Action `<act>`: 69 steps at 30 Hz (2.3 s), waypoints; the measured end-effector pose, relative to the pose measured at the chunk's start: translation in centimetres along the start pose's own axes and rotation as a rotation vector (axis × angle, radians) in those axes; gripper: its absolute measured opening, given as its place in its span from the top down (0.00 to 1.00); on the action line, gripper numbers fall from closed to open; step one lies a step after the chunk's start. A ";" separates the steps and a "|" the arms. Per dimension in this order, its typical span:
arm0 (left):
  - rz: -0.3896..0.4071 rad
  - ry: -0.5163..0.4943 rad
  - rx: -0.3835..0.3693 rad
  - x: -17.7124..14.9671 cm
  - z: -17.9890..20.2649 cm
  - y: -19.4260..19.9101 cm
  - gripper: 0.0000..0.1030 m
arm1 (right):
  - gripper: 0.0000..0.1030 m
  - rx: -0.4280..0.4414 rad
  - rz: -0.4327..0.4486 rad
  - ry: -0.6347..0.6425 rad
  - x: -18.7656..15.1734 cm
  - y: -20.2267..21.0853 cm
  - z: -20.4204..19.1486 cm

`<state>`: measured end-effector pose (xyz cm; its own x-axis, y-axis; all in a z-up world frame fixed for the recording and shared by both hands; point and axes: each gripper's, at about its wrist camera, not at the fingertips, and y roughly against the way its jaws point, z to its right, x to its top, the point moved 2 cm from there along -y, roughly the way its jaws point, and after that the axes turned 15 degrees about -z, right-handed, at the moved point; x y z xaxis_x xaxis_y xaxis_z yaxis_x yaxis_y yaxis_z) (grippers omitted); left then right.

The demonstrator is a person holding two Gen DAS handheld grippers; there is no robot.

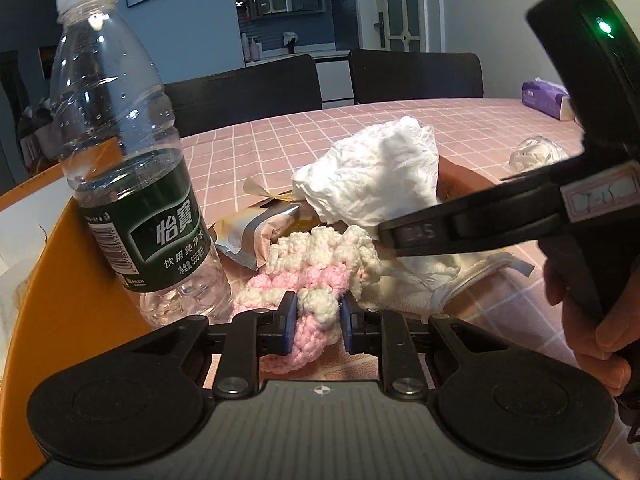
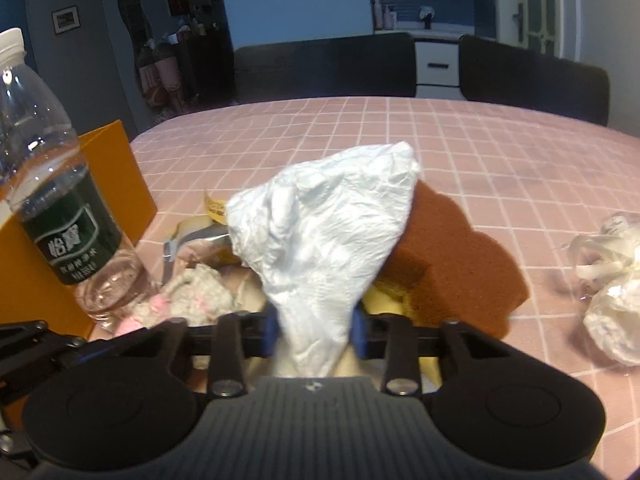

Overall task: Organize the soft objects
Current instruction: 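Lift and carry the white cloth and pink pouch over the box with both tools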

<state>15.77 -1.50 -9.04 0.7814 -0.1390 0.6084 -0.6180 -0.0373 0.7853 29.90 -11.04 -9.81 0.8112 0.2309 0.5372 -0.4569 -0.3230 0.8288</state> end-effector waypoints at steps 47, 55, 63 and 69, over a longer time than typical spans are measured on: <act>0.432 0.159 -0.073 -6.4 -5.0 20.6 0.79 | 0.93 0.083 0.300 0.124 -11.0 24.1 -4.1; 0.458 0.248 0.008 -7.3 -9.3 21.8 0.79 | 0.92 0.125 0.290 0.199 -9.0 24.0 -6.6; 0.469 0.256 0.058 -6.7 -11.4 22.2 0.79 | 0.92 0.178 0.283 0.266 -5.5 24.5 -8.9; 0.454 0.196 0.092 -5.2 -12.4 22.4 0.79 | 0.92 0.215 0.287 0.399 -4.3 24.1 -13.0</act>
<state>-1.06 10.63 6.84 0.4275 0.0270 0.9036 -0.8977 -0.1050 0.4278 10.63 -7.86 9.83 0.4433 0.4231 0.7902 -0.5213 -0.5954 0.6113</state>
